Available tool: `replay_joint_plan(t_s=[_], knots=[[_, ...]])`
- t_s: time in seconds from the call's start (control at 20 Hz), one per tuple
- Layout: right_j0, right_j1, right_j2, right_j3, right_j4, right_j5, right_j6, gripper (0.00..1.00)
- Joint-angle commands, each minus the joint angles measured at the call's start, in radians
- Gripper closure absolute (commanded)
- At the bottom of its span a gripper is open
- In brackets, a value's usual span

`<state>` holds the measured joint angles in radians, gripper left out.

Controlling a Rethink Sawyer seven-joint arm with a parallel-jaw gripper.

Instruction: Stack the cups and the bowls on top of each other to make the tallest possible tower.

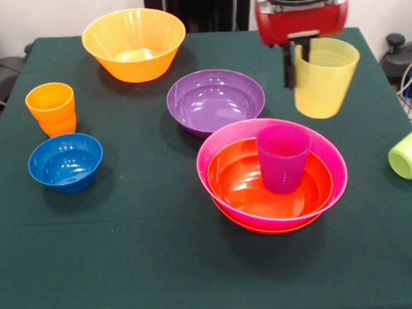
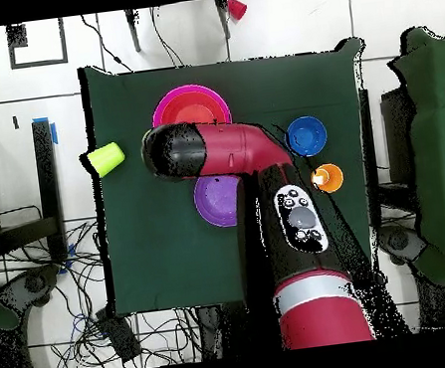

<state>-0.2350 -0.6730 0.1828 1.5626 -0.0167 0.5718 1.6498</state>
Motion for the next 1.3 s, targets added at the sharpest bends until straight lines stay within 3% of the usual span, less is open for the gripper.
replay_joint_plan(t_s=[0.05,0.65,1.0,1.3], knots=[[0.032,0.068,-0.002,-0.119,0.010,0.093,0.142,1.00],[0.042,0.115,-0.026,-0.247,0.006,0.235,0.129,1.00],[0.000,0.061,-0.006,-0.154,-0.002,0.261,0.062,1.00],[-0.025,0.040,0.004,-0.129,-0.011,0.280,0.032,1.00]])
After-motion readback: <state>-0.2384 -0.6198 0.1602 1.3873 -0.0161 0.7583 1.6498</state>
